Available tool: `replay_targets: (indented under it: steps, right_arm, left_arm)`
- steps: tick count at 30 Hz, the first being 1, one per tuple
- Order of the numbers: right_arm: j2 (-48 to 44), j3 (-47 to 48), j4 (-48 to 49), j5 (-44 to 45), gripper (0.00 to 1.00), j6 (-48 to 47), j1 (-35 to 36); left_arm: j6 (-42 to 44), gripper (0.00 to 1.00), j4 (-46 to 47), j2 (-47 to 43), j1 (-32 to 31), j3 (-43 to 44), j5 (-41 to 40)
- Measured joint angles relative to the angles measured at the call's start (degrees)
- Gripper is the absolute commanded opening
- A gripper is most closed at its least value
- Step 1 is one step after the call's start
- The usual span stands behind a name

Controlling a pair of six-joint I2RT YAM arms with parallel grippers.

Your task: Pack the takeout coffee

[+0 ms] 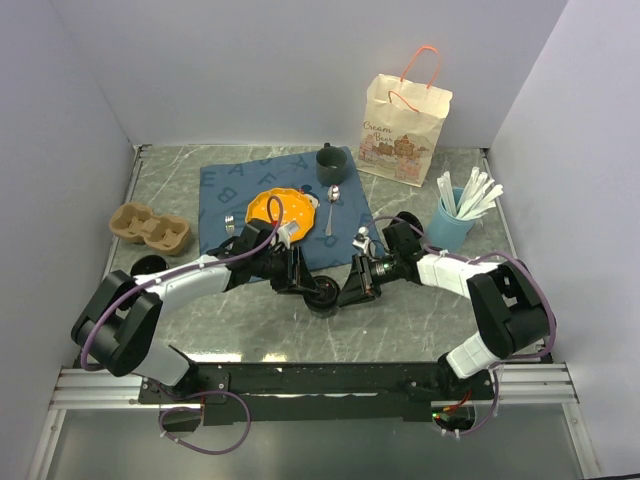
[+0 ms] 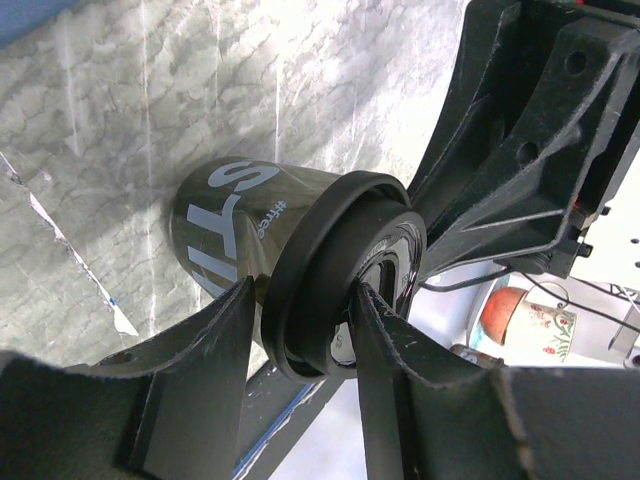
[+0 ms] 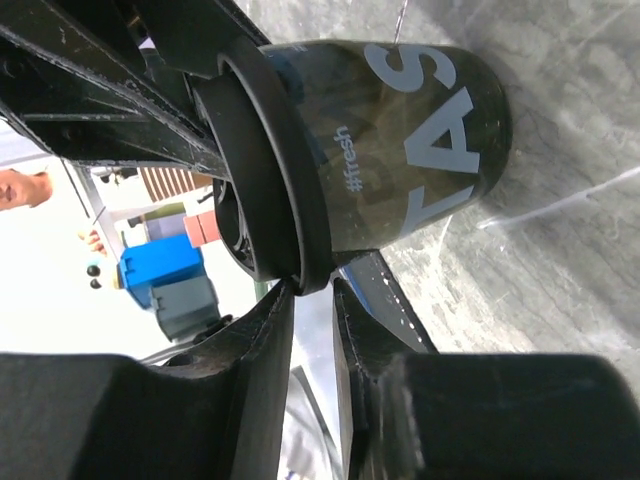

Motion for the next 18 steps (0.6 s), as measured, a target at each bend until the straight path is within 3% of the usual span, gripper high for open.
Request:
replay_targets:
  steps: [7,18]
  right_arm:
    - [-0.5,7.5,-13.0,6.6,0.47,-4.3,0.7]
    - [-8.2,15.9,-25.4,12.9,0.51,-7.6,0.7]
  left_arm:
    - [-0.1,0.53,-4.1,-0.7,-0.1,3.0,-2.3]
    - [3.2,0.63,-20.0,1.2,-0.5,14.4,-11.5]
